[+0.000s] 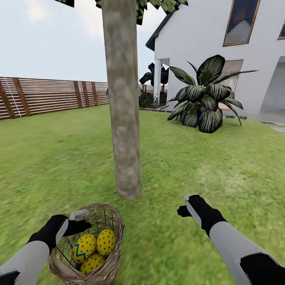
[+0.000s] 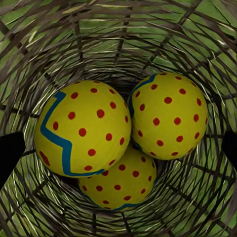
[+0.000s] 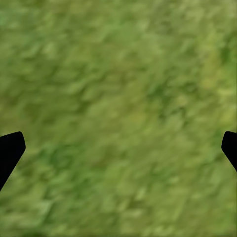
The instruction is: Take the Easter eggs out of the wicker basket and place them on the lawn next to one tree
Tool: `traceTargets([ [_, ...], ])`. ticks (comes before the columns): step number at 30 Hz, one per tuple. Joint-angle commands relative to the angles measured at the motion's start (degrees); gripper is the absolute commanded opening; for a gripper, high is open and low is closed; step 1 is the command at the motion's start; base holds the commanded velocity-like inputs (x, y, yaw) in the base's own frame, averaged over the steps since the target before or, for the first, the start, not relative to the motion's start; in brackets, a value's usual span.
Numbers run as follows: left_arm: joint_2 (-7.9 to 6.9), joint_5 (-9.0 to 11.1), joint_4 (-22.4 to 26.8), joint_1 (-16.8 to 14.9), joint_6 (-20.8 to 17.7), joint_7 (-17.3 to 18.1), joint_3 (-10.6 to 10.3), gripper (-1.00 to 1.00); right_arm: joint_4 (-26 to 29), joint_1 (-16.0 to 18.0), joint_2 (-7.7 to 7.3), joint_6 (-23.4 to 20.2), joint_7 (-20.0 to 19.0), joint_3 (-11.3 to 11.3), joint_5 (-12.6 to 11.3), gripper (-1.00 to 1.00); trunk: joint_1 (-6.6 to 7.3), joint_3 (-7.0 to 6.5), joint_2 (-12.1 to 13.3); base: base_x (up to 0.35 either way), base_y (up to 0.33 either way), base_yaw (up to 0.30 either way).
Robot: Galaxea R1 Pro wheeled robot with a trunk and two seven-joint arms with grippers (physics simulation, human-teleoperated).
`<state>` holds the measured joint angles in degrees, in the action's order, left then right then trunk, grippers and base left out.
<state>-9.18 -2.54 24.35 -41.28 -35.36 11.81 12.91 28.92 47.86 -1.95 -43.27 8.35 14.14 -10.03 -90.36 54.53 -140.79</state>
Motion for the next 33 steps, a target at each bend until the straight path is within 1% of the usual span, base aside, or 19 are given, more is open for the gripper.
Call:
traceTargets([
  [1,0.04,-0.27,0.08,-0.03,-0.33,0.36,0.37,1.00,0.09,0.04,-0.07,-0.23,0.44,0.45,-0.60,1.00,-0.21,0.24,-0.44,0.000,0.000,0.000],
  [6,0.04,-0.27,0.08,-0.02,-0.33,0.34,0.37,1.00,0.09,0.04,-0.07,-0.23,0.44,0.45,-0.60,1.00,-1.31,1.14,-2.45,0.000,0.000,0.000],
  [13,0.04,-0.27,0.08,-0.03,-0.33,0.38,0.37,1.00,0.09,0.04,-0.04,-0.23,0.44,0.45,-0.60,1.00,-1.49,2.69,-2.54,0.000,0.000,0.000],
  [22,0.45,-0.27,0.08,-0.03,-0.31,0.34,0.37,1.00,0.09,0.04,0.01,-0.23,0.44,0.45,-0.60,1.00,-1.72,4.69,-2.66,0.000,0.000,0.000],
  [27,0.78,-0.27,0.08,-0.02,-0.24,0.34,0.37,1.00,0.09,0.04,0.02,-0.23,0.45,0.45,-0.60,1.00,-1.72,4.69,-2.66,0.000,0.000,0.000],
  [33,0.82,-0.27,0.08,-0.03,-0.24,0.34,0.37,1.00,0.09,0.03,0.02,-0.23,0.44,0.49,-0.60,1.00,-1.72,4.69,-2.66,0.000,0.000,0.000],
])
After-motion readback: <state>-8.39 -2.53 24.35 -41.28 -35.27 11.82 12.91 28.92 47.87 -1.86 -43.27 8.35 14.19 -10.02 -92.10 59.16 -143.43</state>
